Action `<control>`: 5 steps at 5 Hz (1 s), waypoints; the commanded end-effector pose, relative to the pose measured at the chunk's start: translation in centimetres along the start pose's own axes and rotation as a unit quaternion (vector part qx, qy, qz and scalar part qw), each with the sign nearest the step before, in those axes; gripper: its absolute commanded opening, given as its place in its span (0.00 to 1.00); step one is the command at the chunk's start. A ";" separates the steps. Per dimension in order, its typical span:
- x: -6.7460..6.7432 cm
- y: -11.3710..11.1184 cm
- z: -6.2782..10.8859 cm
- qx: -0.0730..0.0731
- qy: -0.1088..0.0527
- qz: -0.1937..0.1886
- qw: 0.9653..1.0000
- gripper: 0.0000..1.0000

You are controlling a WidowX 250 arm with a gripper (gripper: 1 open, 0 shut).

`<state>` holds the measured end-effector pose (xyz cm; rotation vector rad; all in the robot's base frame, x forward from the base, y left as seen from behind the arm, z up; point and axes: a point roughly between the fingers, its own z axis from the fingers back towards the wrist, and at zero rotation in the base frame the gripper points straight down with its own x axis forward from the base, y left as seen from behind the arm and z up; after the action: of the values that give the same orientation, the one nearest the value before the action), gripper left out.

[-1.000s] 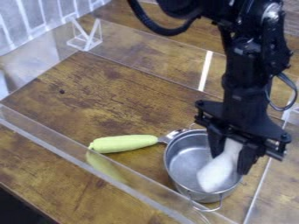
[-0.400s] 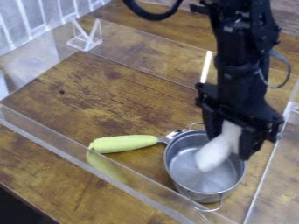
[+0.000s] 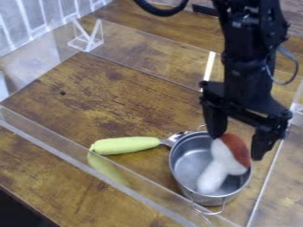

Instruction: Put the mushroom in the silver pot

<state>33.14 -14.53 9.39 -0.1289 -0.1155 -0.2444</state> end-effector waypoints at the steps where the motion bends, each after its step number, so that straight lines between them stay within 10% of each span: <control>1: 0.6 0.5 2.0 0.003 -0.025 -0.001 1.000 1.00; 5: -2.0 1.7 4.8 0.035 -0.038 0.043 0.998 1.00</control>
<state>30.63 -12.02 11.59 -0.0596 -0.1250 -0.1557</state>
